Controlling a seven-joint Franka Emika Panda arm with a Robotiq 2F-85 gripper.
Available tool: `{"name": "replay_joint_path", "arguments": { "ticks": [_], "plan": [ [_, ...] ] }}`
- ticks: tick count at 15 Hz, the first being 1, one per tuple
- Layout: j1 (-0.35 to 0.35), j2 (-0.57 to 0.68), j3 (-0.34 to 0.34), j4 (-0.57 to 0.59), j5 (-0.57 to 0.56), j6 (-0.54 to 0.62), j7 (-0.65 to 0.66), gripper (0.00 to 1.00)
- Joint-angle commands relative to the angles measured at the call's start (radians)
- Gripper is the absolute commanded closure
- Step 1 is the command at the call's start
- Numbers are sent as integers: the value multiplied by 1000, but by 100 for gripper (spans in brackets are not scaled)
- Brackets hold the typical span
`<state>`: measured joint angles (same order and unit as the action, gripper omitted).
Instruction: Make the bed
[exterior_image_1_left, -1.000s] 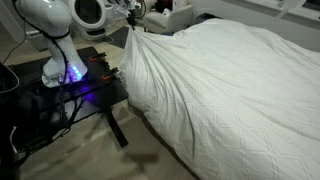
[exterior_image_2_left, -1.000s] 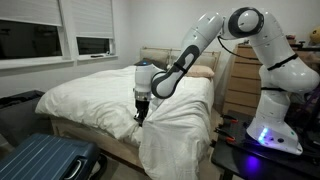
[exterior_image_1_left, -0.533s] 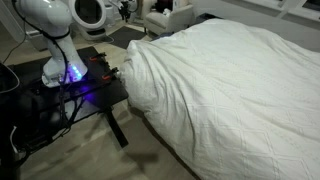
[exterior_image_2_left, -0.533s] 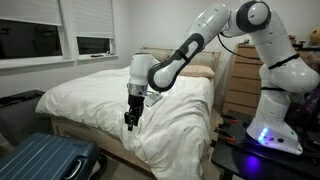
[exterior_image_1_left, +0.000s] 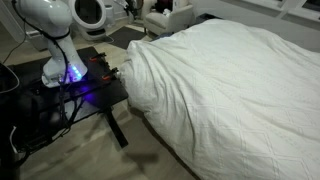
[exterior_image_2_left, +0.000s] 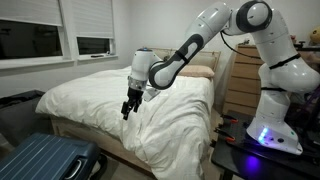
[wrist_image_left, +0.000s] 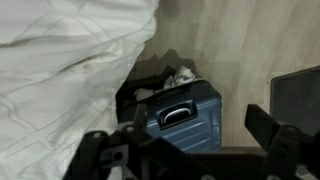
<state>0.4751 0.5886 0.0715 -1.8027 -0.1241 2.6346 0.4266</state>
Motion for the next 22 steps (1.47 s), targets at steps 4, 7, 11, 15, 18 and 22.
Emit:
{"name": "replay_joint_path", "arguments": {
  "ticks": [4,7,11,15,18,22],
  "plan": [
    [34,-64,-153,-79,-98,-44,128,0],
    [1,-114,-163,-136,-97,-132,110,0],
    [-63,-203,-148,-231,-113,-209,59,0],
    [-150,-296,-132,-327,-147,-254,-39,0],
    [-226,-344,-118,-388,-161,-277,-188,0],
    [-330,-380,-95,-429,-149,-278,-444,0]
  ]
}}
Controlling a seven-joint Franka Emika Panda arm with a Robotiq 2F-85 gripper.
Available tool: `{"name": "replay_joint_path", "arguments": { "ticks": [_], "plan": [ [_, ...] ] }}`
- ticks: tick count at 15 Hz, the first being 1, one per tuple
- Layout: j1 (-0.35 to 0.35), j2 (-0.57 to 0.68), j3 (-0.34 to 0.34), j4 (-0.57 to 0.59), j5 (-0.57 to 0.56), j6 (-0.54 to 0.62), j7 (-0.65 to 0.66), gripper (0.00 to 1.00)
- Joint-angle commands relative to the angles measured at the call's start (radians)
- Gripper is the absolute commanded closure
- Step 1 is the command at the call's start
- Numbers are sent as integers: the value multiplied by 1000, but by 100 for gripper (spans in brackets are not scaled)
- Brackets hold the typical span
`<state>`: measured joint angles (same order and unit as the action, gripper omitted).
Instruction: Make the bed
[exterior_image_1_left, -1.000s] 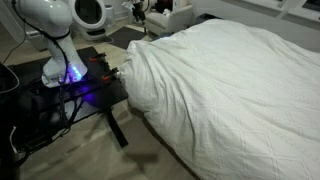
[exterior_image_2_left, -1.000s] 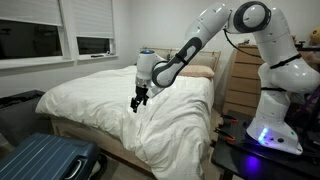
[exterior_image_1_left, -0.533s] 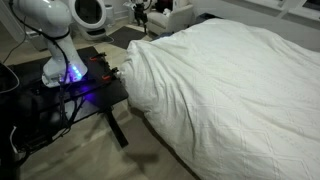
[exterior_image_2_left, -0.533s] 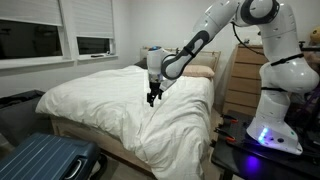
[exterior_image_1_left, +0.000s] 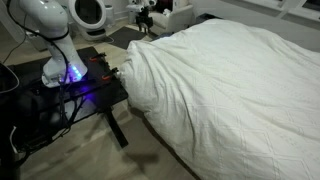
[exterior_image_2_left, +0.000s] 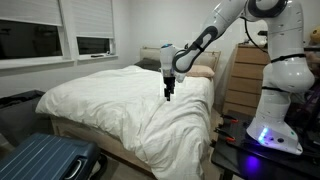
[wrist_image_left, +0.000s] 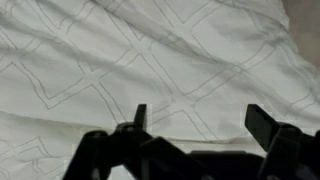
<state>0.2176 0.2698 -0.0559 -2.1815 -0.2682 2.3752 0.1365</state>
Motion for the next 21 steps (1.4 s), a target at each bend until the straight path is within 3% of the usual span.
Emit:
{"name": "replay_joint_path", "arguments": {
  "ticks": [1,14,18,21],
  "plan": [
    [-97,-67,36,-53,0,-22,-222,0],
    [-316,-34,41,-57,47,26,-954,0],
    [-357,-15,36,-76,94,58,-1072,0],
    [-372,-10,39,-120,127,143,-1102,0]
  ]
}}
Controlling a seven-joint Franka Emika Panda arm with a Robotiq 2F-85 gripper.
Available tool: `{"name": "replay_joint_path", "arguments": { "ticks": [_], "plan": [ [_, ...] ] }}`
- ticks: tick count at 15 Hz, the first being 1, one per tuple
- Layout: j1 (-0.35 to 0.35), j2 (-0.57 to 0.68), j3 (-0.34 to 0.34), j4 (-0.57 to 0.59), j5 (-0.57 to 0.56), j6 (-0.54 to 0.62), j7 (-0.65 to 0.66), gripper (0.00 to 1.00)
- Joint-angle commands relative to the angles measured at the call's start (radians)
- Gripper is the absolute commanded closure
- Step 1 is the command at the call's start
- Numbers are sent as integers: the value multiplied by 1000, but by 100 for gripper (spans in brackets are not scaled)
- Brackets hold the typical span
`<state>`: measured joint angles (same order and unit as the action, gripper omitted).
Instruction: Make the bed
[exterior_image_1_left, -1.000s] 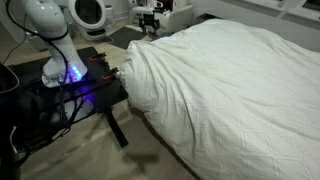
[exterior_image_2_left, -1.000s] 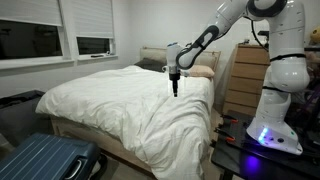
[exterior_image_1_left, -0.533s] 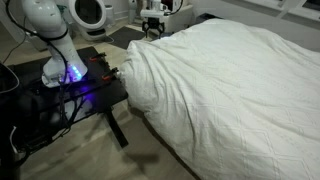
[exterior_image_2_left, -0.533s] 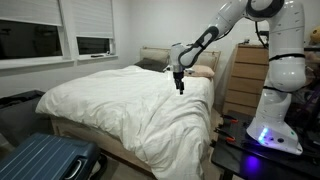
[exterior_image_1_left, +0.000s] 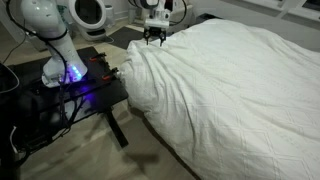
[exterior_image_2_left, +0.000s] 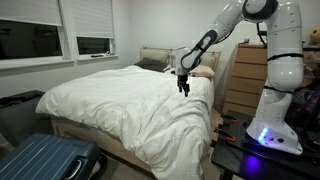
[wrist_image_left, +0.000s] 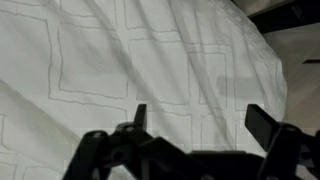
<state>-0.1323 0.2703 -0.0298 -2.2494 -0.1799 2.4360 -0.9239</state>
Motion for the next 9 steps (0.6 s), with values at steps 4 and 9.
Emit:
{"name": "replay_joint_path", "arguments": {
  "ticks": [4,9],
  "plan": [
    [-34,0,23,-128,81,249,-43,0],
    [-72,18,62,-231,118,465,-53,0]
  ]
}}
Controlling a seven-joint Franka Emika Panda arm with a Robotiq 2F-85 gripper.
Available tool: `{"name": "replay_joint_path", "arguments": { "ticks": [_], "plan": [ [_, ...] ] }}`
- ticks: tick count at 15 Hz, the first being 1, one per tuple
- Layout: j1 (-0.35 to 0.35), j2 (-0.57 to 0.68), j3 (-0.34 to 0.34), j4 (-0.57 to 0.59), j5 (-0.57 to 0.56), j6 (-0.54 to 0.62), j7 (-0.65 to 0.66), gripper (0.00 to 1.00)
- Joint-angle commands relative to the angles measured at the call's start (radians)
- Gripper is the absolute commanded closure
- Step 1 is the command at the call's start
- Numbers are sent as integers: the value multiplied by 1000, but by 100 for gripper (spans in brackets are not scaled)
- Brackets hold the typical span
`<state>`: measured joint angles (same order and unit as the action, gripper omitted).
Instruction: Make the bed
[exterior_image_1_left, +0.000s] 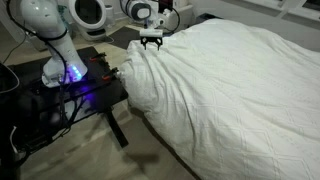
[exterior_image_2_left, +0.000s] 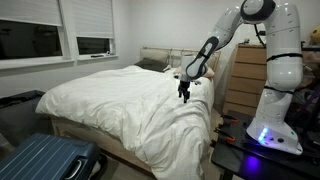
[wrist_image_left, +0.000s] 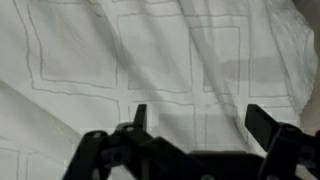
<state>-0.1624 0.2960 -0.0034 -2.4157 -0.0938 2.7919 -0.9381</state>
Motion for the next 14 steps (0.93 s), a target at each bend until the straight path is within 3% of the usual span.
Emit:
{"name": "replay_joint_path", "arguments": {
  "ticks": [1,7,14],
  "plan": [
    [-56,-3,50,-83,35,148,-43,0],
    [-139,62,107,-145,-32,356,-14,0],
    [-148,169,70,-108,-159,433,28,0]
  ]
}}
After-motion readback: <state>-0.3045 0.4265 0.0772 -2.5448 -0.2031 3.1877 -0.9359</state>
